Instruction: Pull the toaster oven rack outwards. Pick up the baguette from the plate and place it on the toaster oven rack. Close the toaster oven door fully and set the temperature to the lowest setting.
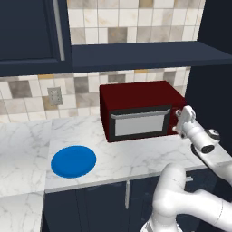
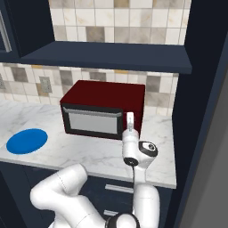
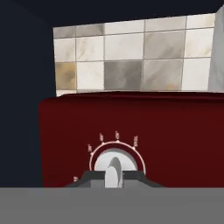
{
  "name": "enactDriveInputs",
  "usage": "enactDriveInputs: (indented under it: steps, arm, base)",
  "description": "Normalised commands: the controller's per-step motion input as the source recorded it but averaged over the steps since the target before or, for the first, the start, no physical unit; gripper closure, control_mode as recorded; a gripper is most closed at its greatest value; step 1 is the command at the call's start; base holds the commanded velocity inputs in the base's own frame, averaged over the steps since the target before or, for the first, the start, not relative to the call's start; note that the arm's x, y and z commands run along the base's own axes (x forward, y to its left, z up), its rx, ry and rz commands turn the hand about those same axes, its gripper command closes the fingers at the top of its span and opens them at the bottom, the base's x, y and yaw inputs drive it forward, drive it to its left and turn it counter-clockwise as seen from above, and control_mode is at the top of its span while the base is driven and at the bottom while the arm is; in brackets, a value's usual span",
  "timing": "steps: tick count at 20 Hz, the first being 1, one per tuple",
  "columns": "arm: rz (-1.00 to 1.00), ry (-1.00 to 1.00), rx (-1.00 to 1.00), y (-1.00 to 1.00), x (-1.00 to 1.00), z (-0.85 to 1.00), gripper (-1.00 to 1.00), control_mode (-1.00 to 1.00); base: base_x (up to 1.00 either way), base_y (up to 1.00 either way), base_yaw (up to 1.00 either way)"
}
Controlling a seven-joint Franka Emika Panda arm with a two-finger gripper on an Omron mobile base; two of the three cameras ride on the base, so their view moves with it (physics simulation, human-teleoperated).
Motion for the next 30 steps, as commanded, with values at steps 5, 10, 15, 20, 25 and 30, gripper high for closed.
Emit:
enactDriveInputs:
  steps: [5, 10, 15, 20, 25, 30]
  arm:
    - [0.02, -0.16, -0.37, -0.07, 0.16, -0.36, 1.0, -1.0]
    - [0.01, -0.07, -0.46, -0.07, 0.24, -0.34, 1.0, -1.0]
    - [0.03, 0.0, -0.57, 0.0, 0.44, -0.21, 1.0, -1.0]
    - [0.05, 0.0, -0.7, 0.02, 0.45, -0.24, 1.0, -1.0]
    - [0.1, 0.0, -0.7, 0.01, 0.45, -0.24, 1.0, -1.0]
    - [0.13, -0.04, -0.68, 0.0, 0.41, -0.26, 1.0, -1.0]
  base:
    - [0.0, 0.0, 0.0]
    - [0.0, 0.0, 0.0]
    - [0.0, 0.0, 0.0]
    - [0.0, 0.0, 0.0]
    - [0.0, 0.0, 0.0]
    - [0.0, 0.0, 0.0]
